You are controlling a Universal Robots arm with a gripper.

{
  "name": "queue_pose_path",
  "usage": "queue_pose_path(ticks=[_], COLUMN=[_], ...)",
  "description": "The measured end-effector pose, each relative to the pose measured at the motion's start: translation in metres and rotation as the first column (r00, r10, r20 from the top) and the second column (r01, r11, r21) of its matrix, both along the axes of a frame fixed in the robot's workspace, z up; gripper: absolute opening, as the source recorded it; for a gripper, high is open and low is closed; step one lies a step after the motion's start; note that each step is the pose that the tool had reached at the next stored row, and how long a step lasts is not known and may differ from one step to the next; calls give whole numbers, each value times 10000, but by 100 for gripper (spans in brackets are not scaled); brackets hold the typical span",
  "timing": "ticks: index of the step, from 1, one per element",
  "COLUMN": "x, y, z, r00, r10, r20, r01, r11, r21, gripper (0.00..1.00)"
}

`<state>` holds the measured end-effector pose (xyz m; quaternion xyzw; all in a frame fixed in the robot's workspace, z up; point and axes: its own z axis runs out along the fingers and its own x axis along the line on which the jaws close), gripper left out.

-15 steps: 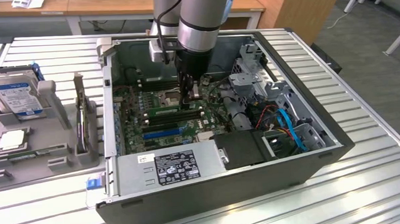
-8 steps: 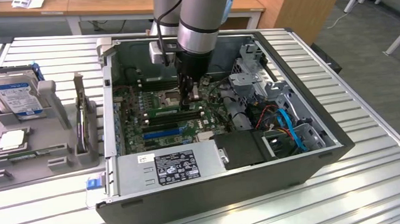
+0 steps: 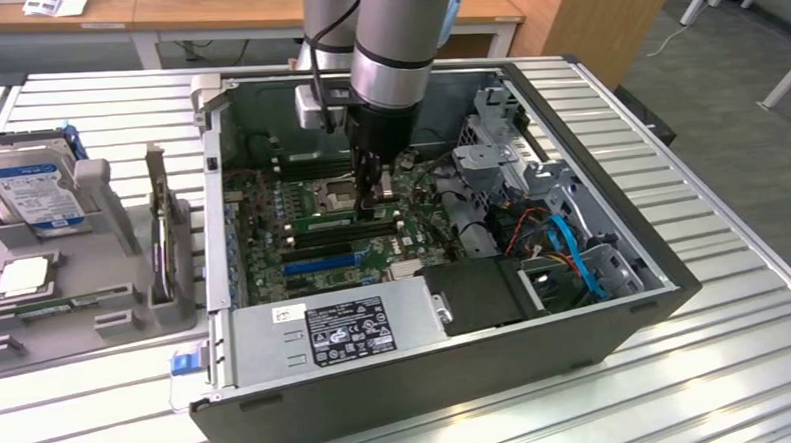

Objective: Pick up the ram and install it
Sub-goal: 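Insert the ram into the slot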

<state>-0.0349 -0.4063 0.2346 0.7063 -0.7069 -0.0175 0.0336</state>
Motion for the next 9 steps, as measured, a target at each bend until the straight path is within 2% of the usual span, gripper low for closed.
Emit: queue_pose_path(ticks=[9], x=[33], y=[1], z=[-4], r00=[10000], r10=[-1], r20=[1], r01=[1], r11=[10000], r21=[2], gripper=[12])
